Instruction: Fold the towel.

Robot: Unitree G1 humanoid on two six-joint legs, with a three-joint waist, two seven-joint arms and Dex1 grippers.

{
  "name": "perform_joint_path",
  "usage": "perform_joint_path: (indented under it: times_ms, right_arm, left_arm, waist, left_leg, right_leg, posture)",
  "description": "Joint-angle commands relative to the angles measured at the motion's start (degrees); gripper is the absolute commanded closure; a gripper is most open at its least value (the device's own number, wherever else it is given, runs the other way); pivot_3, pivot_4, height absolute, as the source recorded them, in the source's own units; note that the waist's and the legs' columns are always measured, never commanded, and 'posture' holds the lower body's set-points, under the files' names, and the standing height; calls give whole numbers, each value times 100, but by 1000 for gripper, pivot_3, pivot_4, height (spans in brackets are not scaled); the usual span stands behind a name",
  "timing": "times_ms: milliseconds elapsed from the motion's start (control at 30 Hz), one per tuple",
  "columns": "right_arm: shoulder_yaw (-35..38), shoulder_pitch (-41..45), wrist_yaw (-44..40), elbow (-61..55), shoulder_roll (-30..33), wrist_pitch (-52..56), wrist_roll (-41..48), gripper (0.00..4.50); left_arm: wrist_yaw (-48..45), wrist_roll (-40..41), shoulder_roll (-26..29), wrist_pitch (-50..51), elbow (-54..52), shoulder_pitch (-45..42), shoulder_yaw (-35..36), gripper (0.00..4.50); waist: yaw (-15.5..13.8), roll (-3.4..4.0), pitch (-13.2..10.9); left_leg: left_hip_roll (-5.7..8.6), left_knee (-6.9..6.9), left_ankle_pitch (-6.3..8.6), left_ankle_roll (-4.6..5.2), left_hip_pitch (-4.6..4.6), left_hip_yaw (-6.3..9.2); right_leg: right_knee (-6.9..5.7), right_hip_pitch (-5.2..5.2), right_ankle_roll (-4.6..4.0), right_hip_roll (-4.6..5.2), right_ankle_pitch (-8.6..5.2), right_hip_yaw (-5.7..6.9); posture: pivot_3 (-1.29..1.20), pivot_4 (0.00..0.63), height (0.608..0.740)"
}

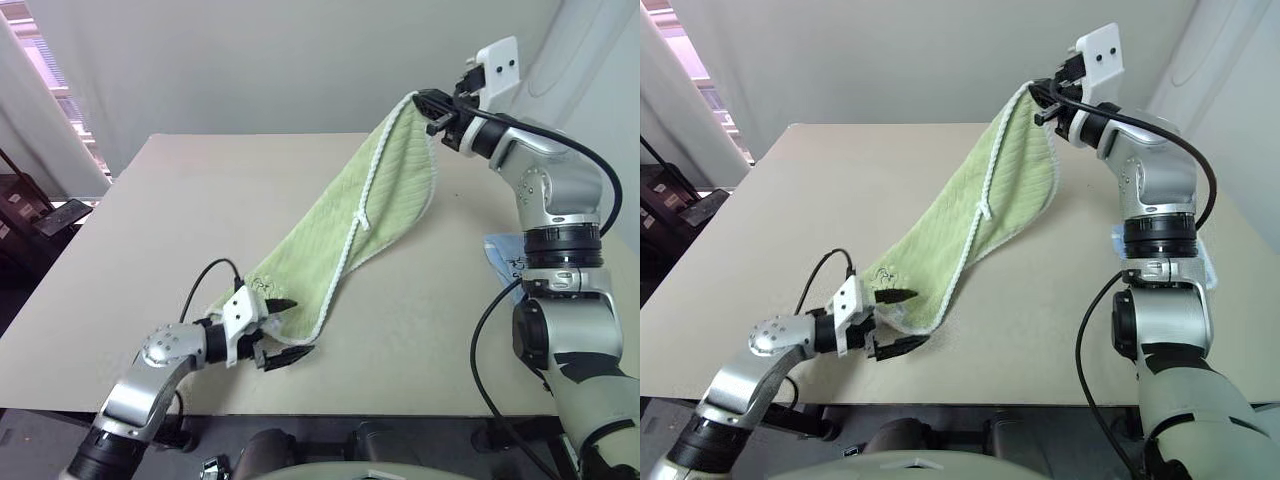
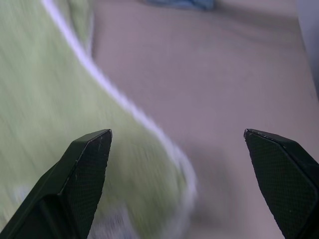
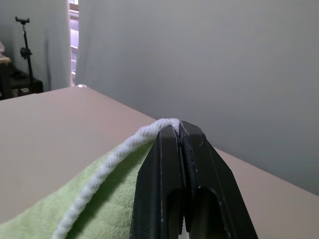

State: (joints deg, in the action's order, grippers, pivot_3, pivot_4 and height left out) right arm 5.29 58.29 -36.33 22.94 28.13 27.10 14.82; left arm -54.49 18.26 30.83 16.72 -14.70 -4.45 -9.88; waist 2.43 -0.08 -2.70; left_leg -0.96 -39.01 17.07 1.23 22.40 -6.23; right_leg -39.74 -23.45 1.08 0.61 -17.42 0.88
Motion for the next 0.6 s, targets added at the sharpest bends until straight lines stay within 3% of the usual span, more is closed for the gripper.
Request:
perform_joint_path:
  times_ms: [33, 367, 600]
  right_arm:
    - [106, 48, 90, -294, 21, -36, 37, 4463]
    - [173, -34, 245, -254, 51, -61, 27, 4463]
    - [208, -151, 333, -256, 87, -77, 21, 4463]
  left_arm:
    - [47, -10, 29, 378, -46, -225, -126, 0]
    - [319, -543, 396, 1472, 55, -544, -564, 0]
    - [271, -811, 233, 1183, 459, -801, -876, 0]
  waist:
    - [20, 0, 0]
    - [8, 0, 0]
    - [-3, 0, 0]
  left_leg:
    - [0, 0, 0, 0, 0, 0]
    - [0, -3, -1, -1, -1, 0]
    - [1, -4, -1, -1, -1, 0]
  right_leg:
    - [0, 0, 1, -1, 0, 0]
    - [-13, -4, 7, -1, -5, -1]
    - [-15, -3, 6, 0, -5, 0]
  posture:
    - [0, 0, 724]
    - [0, 0, 724]
    - [0, 0, 724]
